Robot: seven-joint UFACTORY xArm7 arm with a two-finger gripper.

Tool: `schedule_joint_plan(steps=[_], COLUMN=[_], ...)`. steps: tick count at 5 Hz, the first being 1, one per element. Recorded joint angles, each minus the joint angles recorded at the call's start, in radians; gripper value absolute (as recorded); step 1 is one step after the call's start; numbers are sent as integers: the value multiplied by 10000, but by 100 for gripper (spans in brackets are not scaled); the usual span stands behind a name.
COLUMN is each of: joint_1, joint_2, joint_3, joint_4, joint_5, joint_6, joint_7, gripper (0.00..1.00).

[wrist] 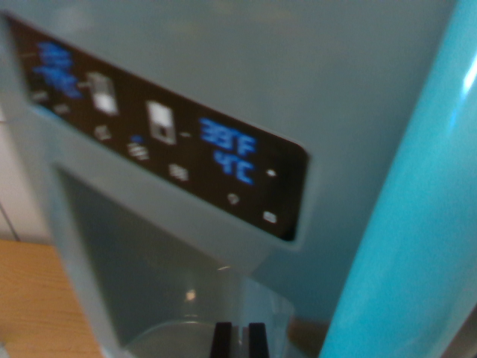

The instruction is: Close fridge door

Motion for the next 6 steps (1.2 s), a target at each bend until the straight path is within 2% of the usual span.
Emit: schedule_joint_plan(steps=[1, 3, 4, 5, 6], joint_1=[0, 0, 0, 0, 0], joint_2=[0, 575, 575, 836, 836], joint_3=[0, -306, -306, -453, -453], joint_4=[0, 380, 380, 556, 556], joint_5=[0, 0, 0, 0, 0], joint_6=[0, -3, -3, -3, -3], joint_7=[0, 0, 0, 0, 0], gripper=[100, 100, 100, 100, 100])
